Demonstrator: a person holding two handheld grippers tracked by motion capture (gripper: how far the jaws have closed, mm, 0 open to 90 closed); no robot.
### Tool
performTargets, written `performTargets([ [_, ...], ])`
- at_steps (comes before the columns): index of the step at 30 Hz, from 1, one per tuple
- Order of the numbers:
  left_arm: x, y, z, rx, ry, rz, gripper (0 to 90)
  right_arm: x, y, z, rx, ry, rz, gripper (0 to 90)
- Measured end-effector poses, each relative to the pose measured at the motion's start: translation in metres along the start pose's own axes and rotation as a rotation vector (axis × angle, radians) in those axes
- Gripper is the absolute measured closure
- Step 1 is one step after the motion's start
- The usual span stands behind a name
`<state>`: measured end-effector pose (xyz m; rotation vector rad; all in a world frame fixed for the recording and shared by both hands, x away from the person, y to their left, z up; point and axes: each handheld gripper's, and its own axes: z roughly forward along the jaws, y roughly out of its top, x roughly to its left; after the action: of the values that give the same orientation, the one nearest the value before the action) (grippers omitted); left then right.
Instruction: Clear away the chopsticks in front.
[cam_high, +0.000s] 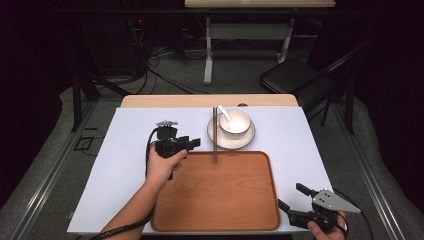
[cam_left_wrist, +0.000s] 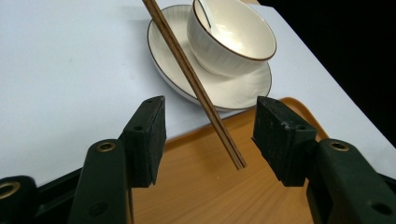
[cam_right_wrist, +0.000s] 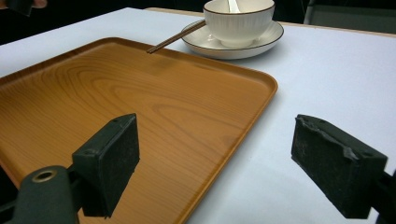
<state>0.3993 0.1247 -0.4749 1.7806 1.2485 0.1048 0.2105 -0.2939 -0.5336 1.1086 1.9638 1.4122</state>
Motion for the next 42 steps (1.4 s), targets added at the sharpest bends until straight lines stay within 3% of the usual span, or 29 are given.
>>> performTargets([
  [8,0.003,0.014,0.012,0.01,0.012,-0.04,46.4,0.0,0.0,0.0,-0.001,0.0,0.0,15.0],
  [22,0.003,0.015,0.038,0.04,0.039,-0.072,55.0,0.0,0.0,0.0,0.002,0.003,0.0,15.0],
  [25,0.005,0.014,0.043,0.061,0.033,-0.096,58.2,0.0,0.0,0.0,-0.001,0.003,0.001,15.0],
  [26,0.007,0.014,0.047,0.1,0.014,-0.135,59.7,-0.001,0.0,0.0,0.0,0.005,0.003,15.0],
  [27,0.008,0.013,0.049,0.106,0.002,-0.143,60.6,-0.001,0.0,0.0,0.0,0.005,0.003,15.0],
  [42,0.008,0.003,0.075,0.196,-0.064,-0.206,70.2,-0.001,0.0,0.0,0.002,0.008,0.005,15.0],
])
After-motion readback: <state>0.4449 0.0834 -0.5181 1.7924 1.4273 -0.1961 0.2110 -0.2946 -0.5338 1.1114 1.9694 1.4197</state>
